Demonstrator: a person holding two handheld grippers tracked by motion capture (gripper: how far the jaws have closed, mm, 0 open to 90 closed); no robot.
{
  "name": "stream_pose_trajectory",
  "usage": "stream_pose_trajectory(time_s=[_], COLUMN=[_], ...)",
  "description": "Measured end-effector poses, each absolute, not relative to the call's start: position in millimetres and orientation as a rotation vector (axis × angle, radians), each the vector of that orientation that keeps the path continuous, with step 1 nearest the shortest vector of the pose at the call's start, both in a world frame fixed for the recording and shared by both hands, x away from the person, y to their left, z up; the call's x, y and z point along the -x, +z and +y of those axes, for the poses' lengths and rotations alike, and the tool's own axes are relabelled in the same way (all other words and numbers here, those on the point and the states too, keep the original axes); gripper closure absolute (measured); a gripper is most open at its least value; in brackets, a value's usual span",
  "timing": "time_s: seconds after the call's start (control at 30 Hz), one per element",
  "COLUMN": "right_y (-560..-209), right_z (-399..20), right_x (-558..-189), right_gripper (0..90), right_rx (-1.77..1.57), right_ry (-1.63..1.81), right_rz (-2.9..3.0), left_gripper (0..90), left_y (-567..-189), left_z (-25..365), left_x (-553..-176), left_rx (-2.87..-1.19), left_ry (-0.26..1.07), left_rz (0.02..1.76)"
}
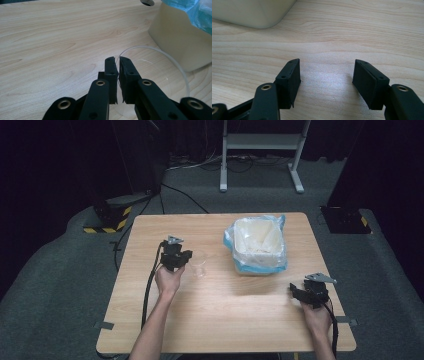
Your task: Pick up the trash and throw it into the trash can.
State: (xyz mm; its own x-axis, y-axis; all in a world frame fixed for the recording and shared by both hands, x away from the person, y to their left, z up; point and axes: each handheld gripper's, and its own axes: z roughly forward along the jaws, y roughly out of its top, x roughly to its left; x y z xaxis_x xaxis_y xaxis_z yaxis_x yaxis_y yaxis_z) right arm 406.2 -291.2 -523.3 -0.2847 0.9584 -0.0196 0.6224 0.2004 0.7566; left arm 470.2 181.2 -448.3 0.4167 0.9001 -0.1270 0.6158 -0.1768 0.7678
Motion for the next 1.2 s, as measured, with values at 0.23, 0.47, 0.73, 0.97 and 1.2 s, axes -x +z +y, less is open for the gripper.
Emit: stream_pose_trajectory(time_s=[0.23, 0.47, 0.73, 0.97, 1.2], right_y=[-523, -523, -523, -523, -523], right_z=[-291, -291, -291, -291, -291], right_x=[-406, -406, -406, -406, -406], right_gripper=[38.4, 38.4, 38.3, 38.3, 38.4], right_rx=[-1.467, -1.467, -1.467, -1.469, -1.467], right_ry=[0.891, 0.891, 0.889, 0.889, 0.889], right_rz=[1.985, 1.985, 1.986, 1.986, 1.986], left_gripper=[85.7, 85.8, 85.9, 85.9, 85.9], left_y=[-441, -428, -414, -402, -384], left_z=[180, 176, 171, 169, 165], left_x=[-466, -463, -462, -462, -462], left_rx=[-1.902, -1.926, -1.903, -1.882, -1.871], left_ry=[0.461, 0.464, 0.445, 0.412, 0.395], left_rz=[1.238, 1.183, 1.136, 1.115, 1.082])
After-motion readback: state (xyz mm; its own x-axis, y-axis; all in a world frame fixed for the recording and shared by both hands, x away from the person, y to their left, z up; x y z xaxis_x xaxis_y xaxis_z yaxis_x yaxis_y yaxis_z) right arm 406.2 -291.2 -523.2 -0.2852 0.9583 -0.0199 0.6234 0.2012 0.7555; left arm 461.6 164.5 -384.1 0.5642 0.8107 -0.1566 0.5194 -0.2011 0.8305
